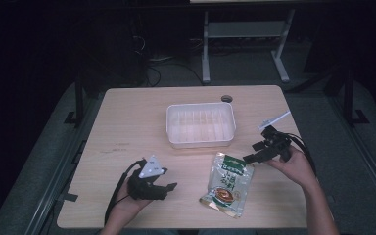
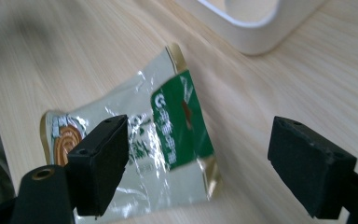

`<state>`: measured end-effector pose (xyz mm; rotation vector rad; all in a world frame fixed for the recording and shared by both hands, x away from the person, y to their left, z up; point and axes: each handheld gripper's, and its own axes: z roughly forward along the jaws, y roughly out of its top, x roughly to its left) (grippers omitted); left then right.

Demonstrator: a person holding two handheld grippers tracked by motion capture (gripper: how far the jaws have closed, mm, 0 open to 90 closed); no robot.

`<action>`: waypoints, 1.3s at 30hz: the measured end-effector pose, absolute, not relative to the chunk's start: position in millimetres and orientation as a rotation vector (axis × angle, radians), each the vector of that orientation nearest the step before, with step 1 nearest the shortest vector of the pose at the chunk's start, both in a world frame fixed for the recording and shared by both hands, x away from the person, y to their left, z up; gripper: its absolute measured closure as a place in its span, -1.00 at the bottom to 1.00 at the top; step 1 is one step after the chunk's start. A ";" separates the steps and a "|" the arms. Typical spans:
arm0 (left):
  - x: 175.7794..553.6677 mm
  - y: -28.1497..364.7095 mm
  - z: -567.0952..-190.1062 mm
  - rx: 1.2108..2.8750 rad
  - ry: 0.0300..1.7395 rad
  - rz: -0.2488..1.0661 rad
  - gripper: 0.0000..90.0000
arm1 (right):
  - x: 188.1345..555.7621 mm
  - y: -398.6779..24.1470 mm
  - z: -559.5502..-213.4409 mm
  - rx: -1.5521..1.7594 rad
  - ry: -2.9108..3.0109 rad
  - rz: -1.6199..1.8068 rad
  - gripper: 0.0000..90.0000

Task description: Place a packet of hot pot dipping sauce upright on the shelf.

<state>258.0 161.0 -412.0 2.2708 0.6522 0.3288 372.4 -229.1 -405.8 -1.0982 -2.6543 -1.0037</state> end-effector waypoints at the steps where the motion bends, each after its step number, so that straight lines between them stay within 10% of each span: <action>1: 255.5 146.8 -408.9 2.280 0.609 0.329 -0.08 | 377.8 -219.0 -406.7 -1.085 -2.684 -0.948 -0.54; 19: 253.8 54.7 -443.8 2.374 0.449 0.167 0.31 | 373.2 -210.7 -443.0 -1.031 -2.720 -0.837 -0.29; 39: 254.9 43.8 -450.7 2.428 0.444 0.260 0.34 | 357.2 -199.8 -431.1 -0.870 -2.666 -0.811 0.33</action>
